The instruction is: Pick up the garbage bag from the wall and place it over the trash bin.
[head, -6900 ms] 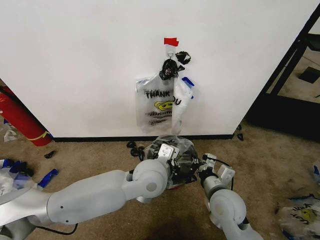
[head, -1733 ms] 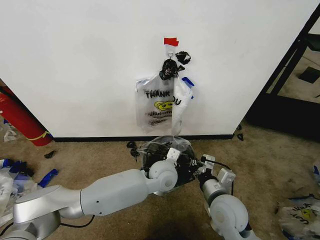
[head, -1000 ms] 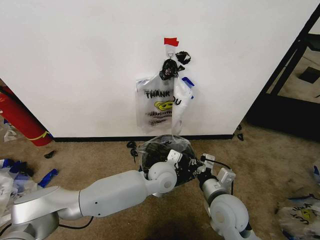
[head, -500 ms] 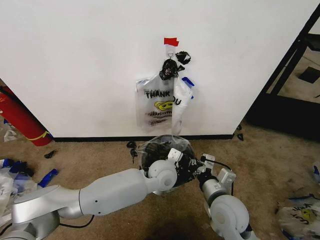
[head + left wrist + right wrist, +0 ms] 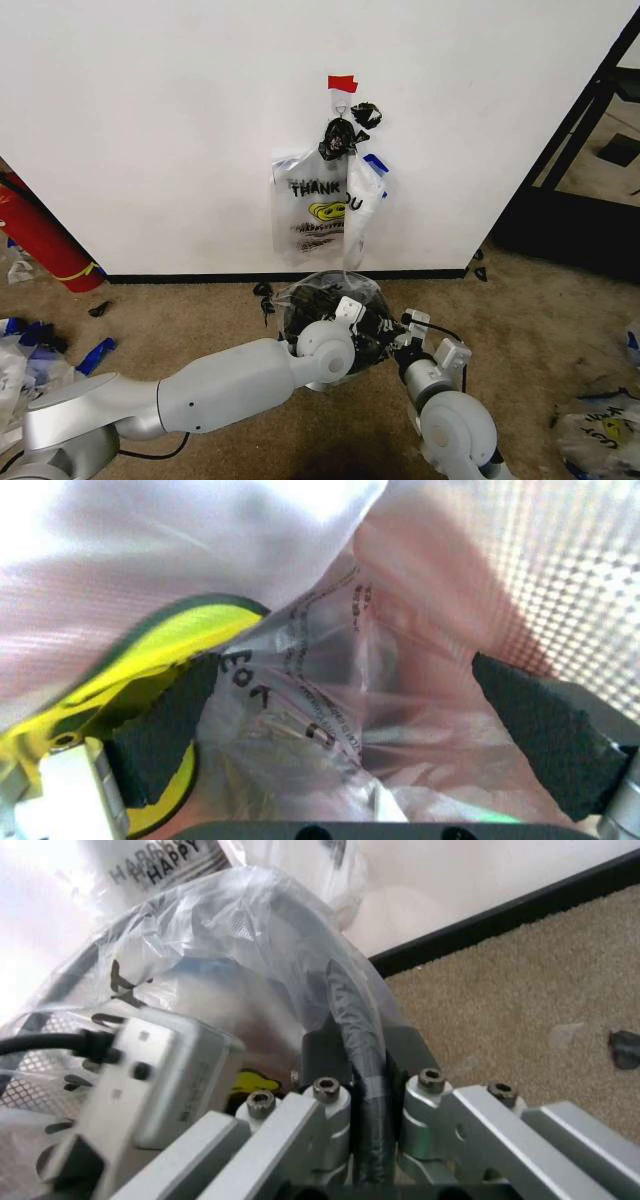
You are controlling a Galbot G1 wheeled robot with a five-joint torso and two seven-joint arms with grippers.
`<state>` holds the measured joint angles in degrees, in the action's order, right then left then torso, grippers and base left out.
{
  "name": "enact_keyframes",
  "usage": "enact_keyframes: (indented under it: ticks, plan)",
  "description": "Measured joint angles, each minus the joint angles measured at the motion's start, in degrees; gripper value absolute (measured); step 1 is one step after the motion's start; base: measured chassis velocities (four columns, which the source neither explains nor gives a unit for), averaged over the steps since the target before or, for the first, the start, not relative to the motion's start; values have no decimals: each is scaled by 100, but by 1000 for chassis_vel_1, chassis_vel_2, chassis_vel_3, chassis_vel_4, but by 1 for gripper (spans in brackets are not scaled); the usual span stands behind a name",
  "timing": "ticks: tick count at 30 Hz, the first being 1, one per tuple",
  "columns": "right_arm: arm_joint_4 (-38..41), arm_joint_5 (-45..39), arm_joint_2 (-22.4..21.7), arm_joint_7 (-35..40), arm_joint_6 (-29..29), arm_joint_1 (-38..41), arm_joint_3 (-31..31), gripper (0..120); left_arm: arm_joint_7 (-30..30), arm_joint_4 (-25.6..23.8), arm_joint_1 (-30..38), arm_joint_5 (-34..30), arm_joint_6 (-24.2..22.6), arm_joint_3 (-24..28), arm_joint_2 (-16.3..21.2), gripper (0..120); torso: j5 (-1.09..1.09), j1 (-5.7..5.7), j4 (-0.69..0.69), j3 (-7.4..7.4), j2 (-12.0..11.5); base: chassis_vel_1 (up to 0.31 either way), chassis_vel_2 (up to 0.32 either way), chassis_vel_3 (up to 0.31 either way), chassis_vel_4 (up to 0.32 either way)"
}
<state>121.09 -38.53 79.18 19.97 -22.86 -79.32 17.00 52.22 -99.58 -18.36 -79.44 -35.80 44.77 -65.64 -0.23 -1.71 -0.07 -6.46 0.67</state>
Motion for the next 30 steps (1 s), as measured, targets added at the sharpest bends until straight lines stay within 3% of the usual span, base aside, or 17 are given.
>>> enact_keyframes:
  ticks: [10,16,19,30]
  plan:
    - [-18,31,2,-21,52,-3,2,1,18,-59,-16,-29,19,-52,5,100,0,0,0,0,0,0,0,0,0]
    - [-124,8,2,-19,75,44,62,1,54,-507,-44,-155,254,-202,169,95,0,0,0,0,0,0,0,0,0]
    - [-152,-10,10,-10,75,64,77,1,61,-625,-30,-168,281,-204,241,89,0,0,2,0,0,0,0,0,0]
    - [-162,-37,-5,6,76,73,79,1,-30,-610,-42,-102,407,-303,282,47,0,0,0,0,0,0,0,0,0]
